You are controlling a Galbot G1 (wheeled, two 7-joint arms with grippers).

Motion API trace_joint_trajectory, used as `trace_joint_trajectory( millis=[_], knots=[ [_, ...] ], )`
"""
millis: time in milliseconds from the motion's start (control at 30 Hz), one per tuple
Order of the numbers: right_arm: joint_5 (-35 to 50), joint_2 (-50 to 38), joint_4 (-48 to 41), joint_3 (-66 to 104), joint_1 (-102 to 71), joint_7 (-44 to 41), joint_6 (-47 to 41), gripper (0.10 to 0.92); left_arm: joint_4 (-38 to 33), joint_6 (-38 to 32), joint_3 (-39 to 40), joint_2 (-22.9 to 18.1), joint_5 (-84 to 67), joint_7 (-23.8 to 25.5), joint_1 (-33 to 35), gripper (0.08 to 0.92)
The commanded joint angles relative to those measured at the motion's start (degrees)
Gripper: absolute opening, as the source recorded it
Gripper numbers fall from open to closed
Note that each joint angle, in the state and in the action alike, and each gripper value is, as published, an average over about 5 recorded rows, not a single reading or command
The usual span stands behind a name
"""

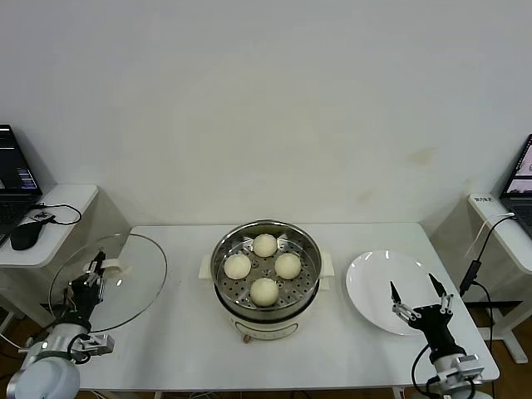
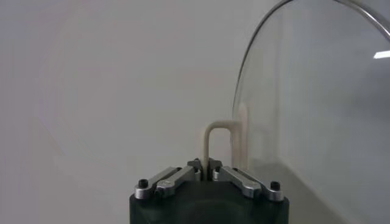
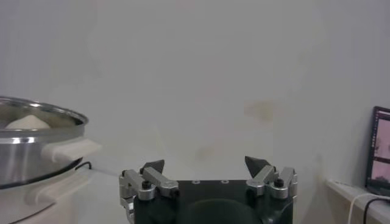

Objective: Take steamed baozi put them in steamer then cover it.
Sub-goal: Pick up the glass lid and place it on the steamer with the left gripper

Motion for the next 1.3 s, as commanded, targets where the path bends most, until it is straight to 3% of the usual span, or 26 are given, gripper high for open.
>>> trace_joint_trajectory(
  millis=[33,267,400,567,900,1300],
  knots=[
    [-3.7,0.6,-1.2,-1.3,0.1,0.5,0.6,0.822,-17.0,8.4,10.0,3.6,-3.0,6.1,1.0,0.135],
    [-9.3,2.1,-1.8,-1.7,-0.2,1.8,1.7,0.823,-15.4,11.8,22.6,4.8,-0.1,7.2,-7.3,0.135],
    [-11.6,2.7,-2.6,-1.9,0.0,2.4,2.0,0.823,-14.0,13.6,27.2,3.3,3.1,9.1,-11.3,0.135],
    [-14.4,4.0,-3.5,-2.3,0.9,4.2,1.7,0.823,-12.9,15.8,31.4,-0.8,11.2,13.5,-14.9,0.135],
    [-18.2,5.9,-5.8,-3.6,2.7,5.9,2.2,0.823,-10.0,18.3,37.4,-14.0,22.8,19.8,-18.1,0.135],
    [-18.1,6.0,-6.4,-3.2,1.5,5.9,3.2,0.823,-3.7,18.8,40.7,-20.1,23.9,19.5,-20.6,0.135]
  ],
)
